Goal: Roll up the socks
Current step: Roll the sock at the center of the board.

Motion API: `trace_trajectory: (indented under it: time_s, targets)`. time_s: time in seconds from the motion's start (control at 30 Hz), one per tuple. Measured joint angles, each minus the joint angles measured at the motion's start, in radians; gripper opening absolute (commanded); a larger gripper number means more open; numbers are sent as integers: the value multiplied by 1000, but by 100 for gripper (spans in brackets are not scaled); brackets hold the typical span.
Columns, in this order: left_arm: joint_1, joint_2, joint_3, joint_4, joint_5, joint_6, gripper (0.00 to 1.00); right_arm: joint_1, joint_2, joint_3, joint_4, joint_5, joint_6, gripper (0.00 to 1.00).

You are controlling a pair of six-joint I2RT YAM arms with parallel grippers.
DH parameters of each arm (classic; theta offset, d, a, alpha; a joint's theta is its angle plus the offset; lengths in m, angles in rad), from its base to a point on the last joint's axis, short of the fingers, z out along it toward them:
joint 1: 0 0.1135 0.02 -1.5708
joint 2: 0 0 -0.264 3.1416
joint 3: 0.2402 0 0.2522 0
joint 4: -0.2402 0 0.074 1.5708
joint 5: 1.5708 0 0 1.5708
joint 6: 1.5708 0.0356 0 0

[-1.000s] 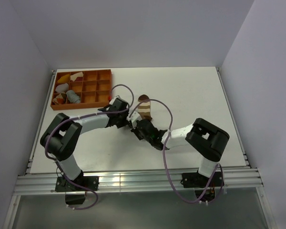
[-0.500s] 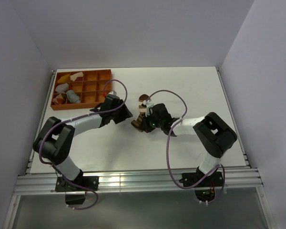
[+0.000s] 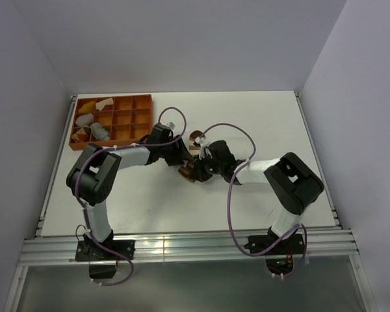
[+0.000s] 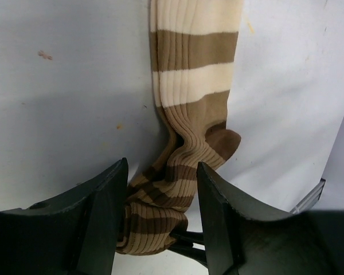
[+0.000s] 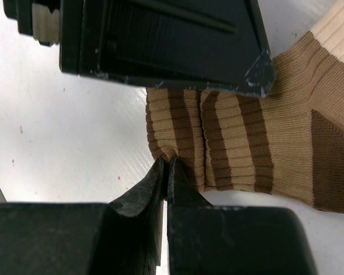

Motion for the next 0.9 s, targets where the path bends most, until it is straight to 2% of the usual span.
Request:
trace_trajectory:
  time_s: [0.17, 0.3, 0.33, 0.4, 0.5, 0.53, 0.77, 0.9]
  targets:
    - [0, 16, 0, 12, 50, 14, 55, 0, 8, 3, -3, -6, 0, 0]
    - [-1, 35, 10, 26, 70, 17, 50, -1, 11, 8, -8, -8, 0, 0]
    - [-2, 46, 18, 30, 75, 18, 42, -1, 11, 8, -10, -8, 0, 0]
    - [-6, 60, 28, 34, 72, 20, 33, -2, 11, 8, -11, -9, 0, 0]
    - [-16, 74, 33, 31, 56, 21, 12, -6, 11, 8, -14, -14, 0, 0]
    - [-19, 76, 34, 29, 49, 23, 10, -8, 11, 8, -16, -18, 0, 0]
    - [-24, 67, 28, 37, -3, 34, 5, -39, 18, 33, -71, -78, 6, 0]
    - [-18, 58, 16, 52, -27, 43, 6, -62, 41, 55, -92, -129, 24, 0]
